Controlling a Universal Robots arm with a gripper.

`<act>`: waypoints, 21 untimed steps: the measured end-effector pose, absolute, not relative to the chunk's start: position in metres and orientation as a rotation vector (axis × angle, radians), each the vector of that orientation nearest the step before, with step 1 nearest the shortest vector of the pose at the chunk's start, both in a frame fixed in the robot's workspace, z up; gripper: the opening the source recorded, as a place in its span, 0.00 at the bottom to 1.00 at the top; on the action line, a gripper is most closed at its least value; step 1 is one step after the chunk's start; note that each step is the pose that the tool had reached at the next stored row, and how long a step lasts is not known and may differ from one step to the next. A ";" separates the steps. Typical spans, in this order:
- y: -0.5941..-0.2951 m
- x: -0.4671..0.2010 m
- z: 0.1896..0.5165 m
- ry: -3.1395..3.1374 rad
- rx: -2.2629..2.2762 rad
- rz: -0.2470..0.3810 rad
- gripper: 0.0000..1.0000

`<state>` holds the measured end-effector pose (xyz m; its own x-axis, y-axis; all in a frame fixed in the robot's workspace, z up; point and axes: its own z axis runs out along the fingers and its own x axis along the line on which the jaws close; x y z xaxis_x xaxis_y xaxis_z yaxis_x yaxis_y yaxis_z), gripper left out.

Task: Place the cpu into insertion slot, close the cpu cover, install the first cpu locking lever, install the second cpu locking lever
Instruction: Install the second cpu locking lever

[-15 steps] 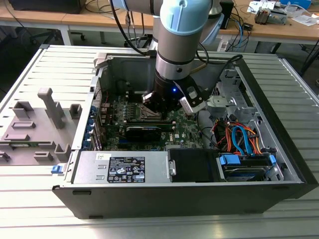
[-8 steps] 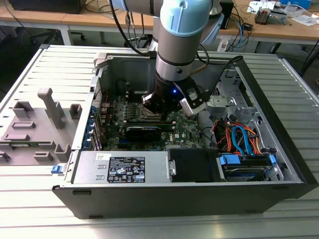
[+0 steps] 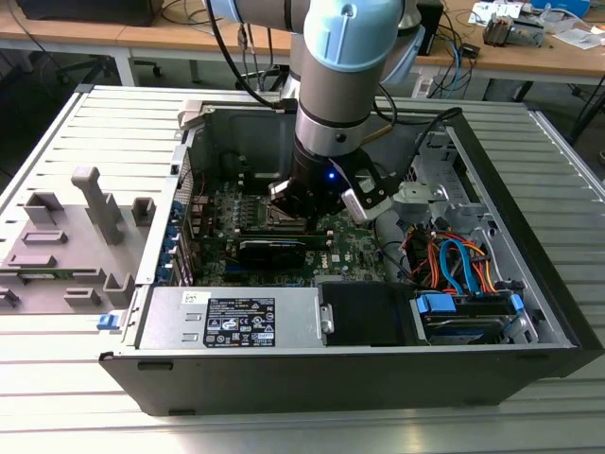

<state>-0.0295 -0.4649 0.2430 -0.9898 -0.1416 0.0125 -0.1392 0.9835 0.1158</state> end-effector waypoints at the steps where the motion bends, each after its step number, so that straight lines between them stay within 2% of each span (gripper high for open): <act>1: -0.465 -0.030 0.243 -3.108 0.220 -0.179 0.11; 21: -0.477 -0.030 0.243 -3.108 0.220 -0.179 0.11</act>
